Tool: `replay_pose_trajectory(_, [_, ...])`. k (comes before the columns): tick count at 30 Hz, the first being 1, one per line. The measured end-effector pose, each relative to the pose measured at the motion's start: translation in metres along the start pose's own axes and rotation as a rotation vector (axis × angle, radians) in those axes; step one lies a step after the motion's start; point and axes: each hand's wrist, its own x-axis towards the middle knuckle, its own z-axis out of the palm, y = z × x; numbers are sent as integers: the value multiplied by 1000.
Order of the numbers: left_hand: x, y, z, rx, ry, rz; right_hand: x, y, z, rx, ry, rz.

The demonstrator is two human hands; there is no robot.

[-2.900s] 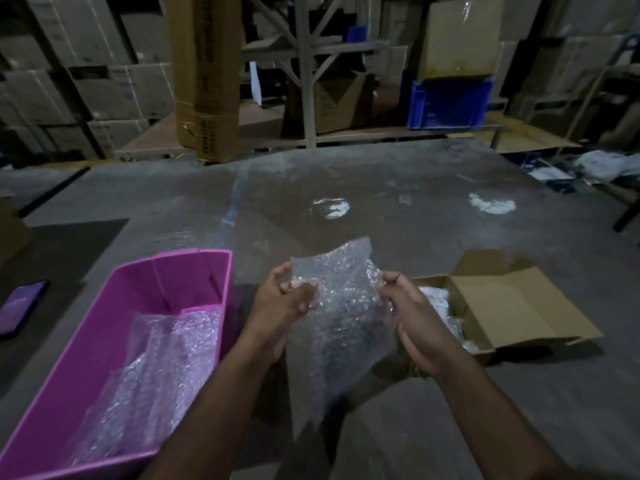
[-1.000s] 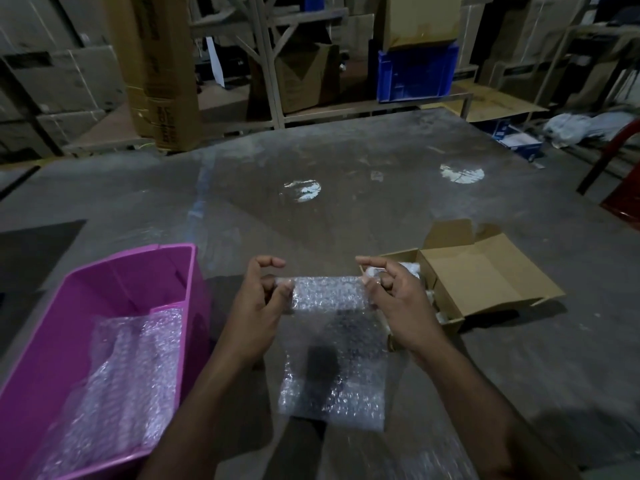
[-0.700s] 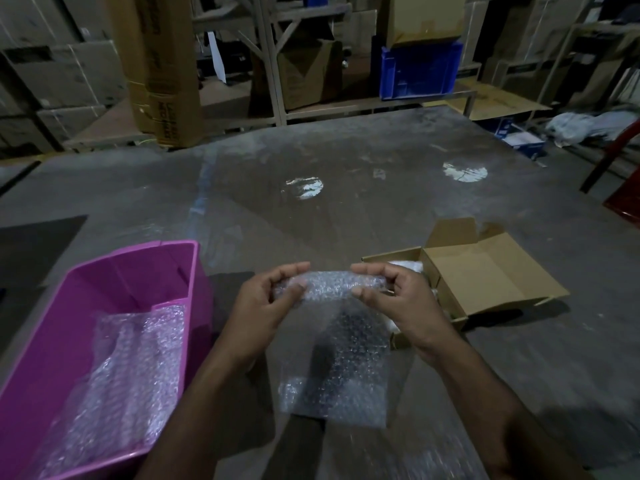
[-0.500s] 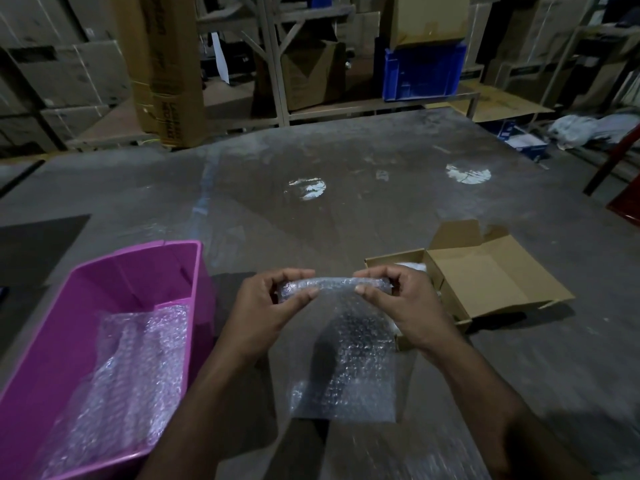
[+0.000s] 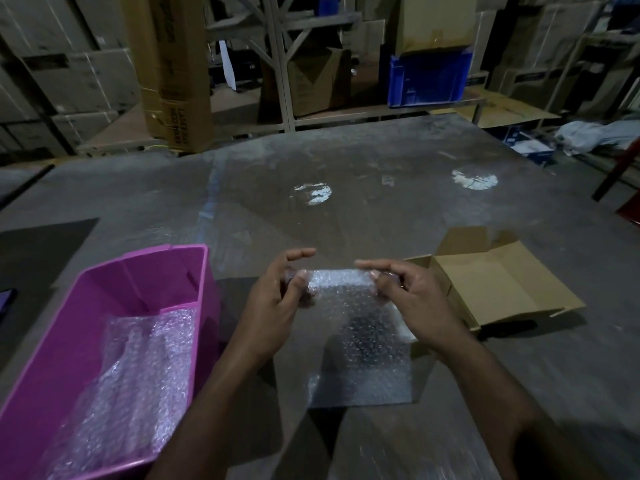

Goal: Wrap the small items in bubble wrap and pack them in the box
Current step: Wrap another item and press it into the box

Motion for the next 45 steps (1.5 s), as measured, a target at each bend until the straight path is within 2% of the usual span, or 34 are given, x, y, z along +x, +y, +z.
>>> replay_pose_trajectory(6, [1, 7, 0, -96, -78, -54, 1, -1, -7, 82, -61, 52])
replay_pose_trajectory(10, [1, 5, 0, 7, -57, -34, 3, 1, -7, -137, 36, -59])
replay_pose_trajectory(13, [2, 2, 1, 64, -7, 14, 1, -1, -9, -176, 44, -96])
replay_pose_trajectory(17, [0, 2, 4, -8, -47, -17, -4, -3, -13, -88, -7, -33])
replay_pose_trajectory(21, [-2, 7, 15, -76, -2, -18, -9, -6, -16, -36, -11, -59])
replay_pose_trajectory(25, [-4, 16, 21, -115, -41, -37, -14, -5, -25, 34, -84, 19])
replay_pose_trajectory(28, [-6, 17, 23, -197, -108, -91, -13, 0, -28, -13, -21, -1])
replay_pose_trajectory(30, [-6, 16, 25, -155, -127, -96, -12, 5, -30, -67, 27, -34])
replay_pose_trajectory(33, [-4, 13, 27, -39, -58, -52, -12, 6, -35, -127, 44, -59])
replay_pose_trajectory(36, [-1, 12, 30, 44, -2, 5, -13, 2, -40, -106, -14, -48])
replay_pose_trajectory(39, [1, 16, 37, -63, -4, -14, -12, -2, -44, 26, -38, -20])
replay_pose_trajectory(43, [3, 22, 47, -35, 39, 27, -9, -5, -55, -43, -64, -62])
replay_pose_trajectory(45, [4, 27, 51, -58, 26, 24, -8, -7, -60, 1, -100, -36])
